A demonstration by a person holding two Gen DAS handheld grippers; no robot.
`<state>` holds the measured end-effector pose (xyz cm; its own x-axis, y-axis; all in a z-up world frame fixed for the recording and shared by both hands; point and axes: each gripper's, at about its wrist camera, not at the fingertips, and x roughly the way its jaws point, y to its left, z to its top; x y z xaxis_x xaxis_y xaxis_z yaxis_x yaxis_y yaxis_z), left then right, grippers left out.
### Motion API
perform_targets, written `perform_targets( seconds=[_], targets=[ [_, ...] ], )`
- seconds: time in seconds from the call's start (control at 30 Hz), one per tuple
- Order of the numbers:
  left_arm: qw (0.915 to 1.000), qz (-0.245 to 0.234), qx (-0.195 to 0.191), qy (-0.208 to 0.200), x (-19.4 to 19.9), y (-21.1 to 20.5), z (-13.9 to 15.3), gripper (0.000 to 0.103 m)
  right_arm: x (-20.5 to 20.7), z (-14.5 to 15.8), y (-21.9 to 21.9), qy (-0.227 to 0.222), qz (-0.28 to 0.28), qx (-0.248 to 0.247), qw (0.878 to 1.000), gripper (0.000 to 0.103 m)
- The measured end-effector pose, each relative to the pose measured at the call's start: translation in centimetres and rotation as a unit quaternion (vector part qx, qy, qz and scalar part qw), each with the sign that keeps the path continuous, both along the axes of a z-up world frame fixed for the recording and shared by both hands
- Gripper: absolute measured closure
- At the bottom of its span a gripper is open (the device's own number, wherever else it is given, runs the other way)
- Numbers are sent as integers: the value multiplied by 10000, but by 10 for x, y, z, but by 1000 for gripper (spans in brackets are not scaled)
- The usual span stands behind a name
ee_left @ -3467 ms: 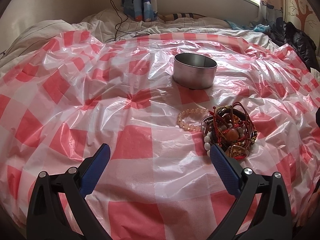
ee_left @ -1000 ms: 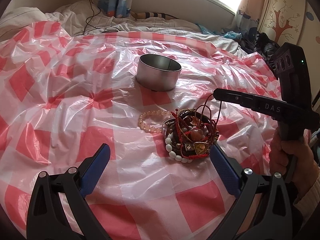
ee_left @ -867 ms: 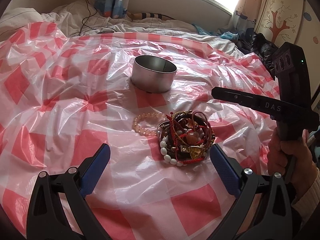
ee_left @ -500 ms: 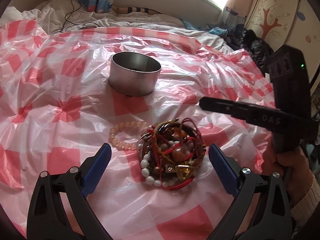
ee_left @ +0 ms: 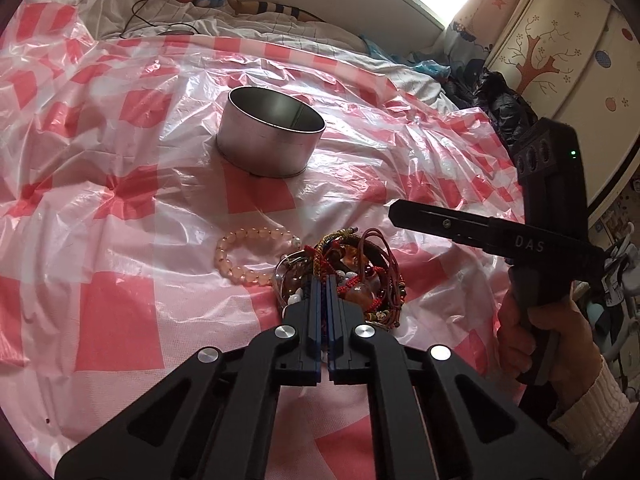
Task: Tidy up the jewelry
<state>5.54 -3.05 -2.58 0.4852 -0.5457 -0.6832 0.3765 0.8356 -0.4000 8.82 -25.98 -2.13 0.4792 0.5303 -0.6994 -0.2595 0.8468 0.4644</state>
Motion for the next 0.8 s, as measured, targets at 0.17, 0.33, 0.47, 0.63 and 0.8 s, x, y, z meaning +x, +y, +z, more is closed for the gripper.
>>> perform_targets(
  seconds=[0.17, 0.33, 0.47, 0.63, 0.8],
  targets=[
    [9994, 70, -320, -78, -5, 15, 10, 101, 6, -15, -3, 402, 39, 319, 9987, 40],
    [9966, 210, -786, -162, -6, 33, 20, 101, 6, -20, 11, 471, 294, 267, 9981, 38],
    [9950, 273, -942, -188, -5, 40, 23, 101, 4, -20, 20, 412, 494, 134, 9978, 75],
    [9920, 340, -1139, -421, -8, 48, 32, 101, -2, -9, 21, 131, 548, 55, 9984, 92],
    [9902, 372, -1236, -527, -9, 53, 37, 101, -4, 2, 14, 3, 535, 374, 9979, 96]
  ],
)
